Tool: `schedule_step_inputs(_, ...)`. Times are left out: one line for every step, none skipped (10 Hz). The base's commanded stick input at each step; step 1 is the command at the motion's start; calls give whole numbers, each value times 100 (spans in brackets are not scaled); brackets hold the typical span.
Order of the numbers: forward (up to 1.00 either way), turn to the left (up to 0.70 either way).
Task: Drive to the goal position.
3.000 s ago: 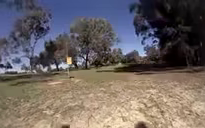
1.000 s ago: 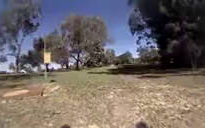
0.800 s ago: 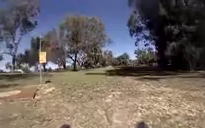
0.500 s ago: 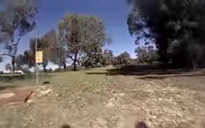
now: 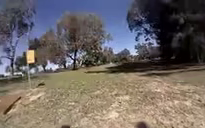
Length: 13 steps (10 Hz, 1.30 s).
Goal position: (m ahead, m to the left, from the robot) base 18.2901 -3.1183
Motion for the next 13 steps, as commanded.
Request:
schedule_step_inputs(100, 0)
schedule_step_inputs(100, 0)
schedule_step_inputs(100, 0)
schedule_step_inputs(100, 0)
schedule_step_inputs(100, 0)
schedule_step_inputs(100, 0)
schedule_step_inputs(100, 0)
schedule_step_inputs(100, 0)
schedule_step_inputs(100, 0)
schedule_step_inputs(100, 0)
schedule_step_inputs(100, 0)
schedule_step_inputs(100, 0)
schedule_step_inputs(100, 0)
